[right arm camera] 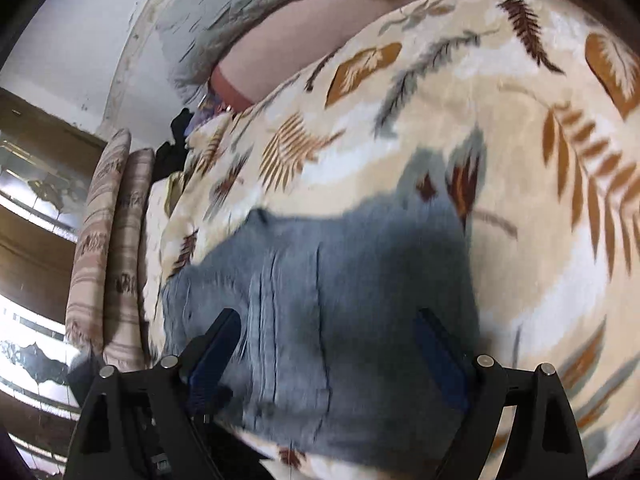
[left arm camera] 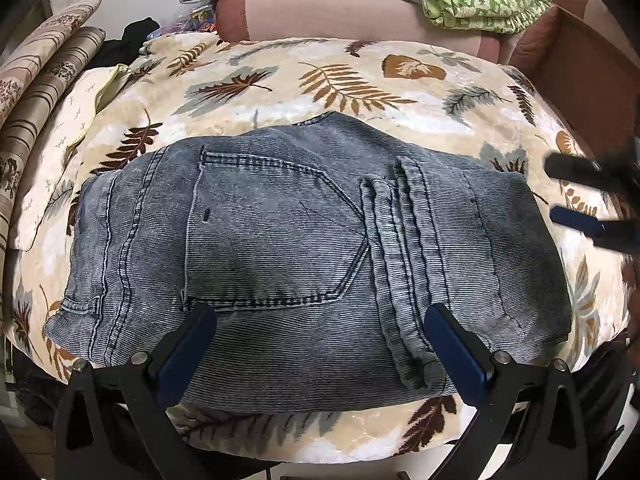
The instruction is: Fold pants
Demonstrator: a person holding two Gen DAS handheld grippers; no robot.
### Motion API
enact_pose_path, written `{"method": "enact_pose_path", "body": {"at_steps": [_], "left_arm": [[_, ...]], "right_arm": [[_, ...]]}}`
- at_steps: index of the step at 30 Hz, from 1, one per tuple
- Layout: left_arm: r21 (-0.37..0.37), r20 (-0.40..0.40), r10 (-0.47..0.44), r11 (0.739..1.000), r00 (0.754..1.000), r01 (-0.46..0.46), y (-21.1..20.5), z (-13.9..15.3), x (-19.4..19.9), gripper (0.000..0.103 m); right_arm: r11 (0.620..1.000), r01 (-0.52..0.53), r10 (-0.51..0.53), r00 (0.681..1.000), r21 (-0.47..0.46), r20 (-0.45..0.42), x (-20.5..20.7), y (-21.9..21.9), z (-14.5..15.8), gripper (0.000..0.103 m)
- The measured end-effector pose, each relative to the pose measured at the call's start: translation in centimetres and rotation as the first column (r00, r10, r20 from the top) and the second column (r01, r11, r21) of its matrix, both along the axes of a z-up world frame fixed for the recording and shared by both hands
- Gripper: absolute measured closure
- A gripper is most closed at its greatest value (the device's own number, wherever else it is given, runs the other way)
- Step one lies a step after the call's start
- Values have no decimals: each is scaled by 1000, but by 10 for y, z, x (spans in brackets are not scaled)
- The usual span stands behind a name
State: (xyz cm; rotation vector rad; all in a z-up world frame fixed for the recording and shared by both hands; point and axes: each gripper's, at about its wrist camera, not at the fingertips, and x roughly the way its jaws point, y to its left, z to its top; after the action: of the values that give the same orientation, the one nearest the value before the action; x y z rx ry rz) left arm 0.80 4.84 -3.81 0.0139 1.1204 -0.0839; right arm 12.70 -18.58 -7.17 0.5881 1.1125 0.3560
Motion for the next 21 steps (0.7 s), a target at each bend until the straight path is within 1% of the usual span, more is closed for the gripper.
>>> {"method": "enact_pose_path", "body": {"at_steps": [2, 4, 5, 7, 9, 11, 14, 16, 19, 21], "left_arm": [[-13, 1, 3, 1000, 1000, -3, 2, -1, 0, 0], [-29, -6, 4, 1000, 1000, -4, 3, -3, 1, 0], [-36, -16, 0, 999, 1000, 0, 2, -5, 2, 0], [-41, -22, -24, 999, 999, 23, -4, -6, 4, 0], [-23, -19, -51, 998, 999, 51, -14, -4, 7, 0], [-23, -2, -72, 997, 997, 72, -22, 2, 10, 0], [-23, 17, -84, 996, 996, 85, -29, 10, 10, 0], [-20, 13, -91, 996, 996, 91, -32, 10, 11, 0], [-12, 13, -92, 996, 996, 93, -31, 11, 9, 0], [-14, 13, -81, 997, 997, 81, -27, 11, 7, 0]], "right_arm": [[1000, 22, -22, 999, -19, -31, 15, -4, -12, 13], [998, 38, -41, 995, -41, -95, 25, -7, -35, 13], [999, 39, -41, 994, -28, -102, 26, -7, -42, 13], [999, 35, -37, 996, -29, -75, 24, -6, -39, 13], [999, 18, -21, 996, -43, -85, 24, -5, -35, 13], [999, 18, -22, 995, -37, -97, 22, -5, -31, 13], [999, 6, -8, 998, -39, -58, 17, -5, -18, 13], [999, 7, -10, 998, -44, -58, 20, -8, -20, 13], [999, 15, -20, 994, -49, -108, 26, -10, -39, 13], [998, 21, -26, 995, -52, -94, 24, -10, -37, 13]]}}
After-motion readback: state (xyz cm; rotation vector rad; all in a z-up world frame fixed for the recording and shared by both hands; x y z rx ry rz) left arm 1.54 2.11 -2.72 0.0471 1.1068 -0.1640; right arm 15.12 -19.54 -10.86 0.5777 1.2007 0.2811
